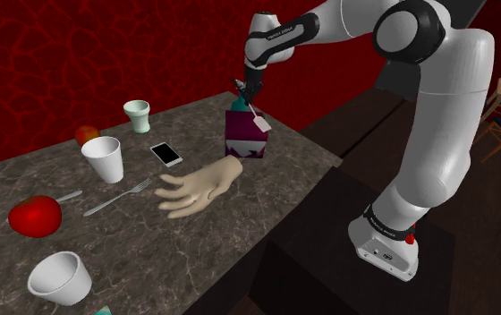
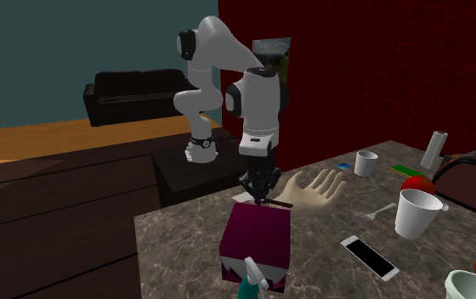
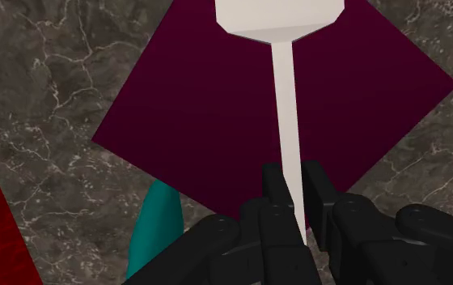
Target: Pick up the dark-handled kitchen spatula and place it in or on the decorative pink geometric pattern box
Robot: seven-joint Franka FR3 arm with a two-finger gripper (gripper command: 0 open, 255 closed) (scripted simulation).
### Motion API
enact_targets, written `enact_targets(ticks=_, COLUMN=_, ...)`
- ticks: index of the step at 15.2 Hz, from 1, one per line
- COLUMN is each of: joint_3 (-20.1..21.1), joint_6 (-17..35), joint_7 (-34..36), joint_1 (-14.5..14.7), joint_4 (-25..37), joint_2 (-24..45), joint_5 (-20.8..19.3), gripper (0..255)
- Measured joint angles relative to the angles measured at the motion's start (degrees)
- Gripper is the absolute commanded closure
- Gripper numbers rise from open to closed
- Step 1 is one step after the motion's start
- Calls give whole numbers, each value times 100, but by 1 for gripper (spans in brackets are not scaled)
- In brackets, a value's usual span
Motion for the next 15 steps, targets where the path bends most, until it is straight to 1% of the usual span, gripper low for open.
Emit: enact_targets(ticks=15, joint_3=-3, joint_6=851, joint_7=6, joint_1=9, joint_4=-232, joint_2=622, joint_5=-9, gripper=255)
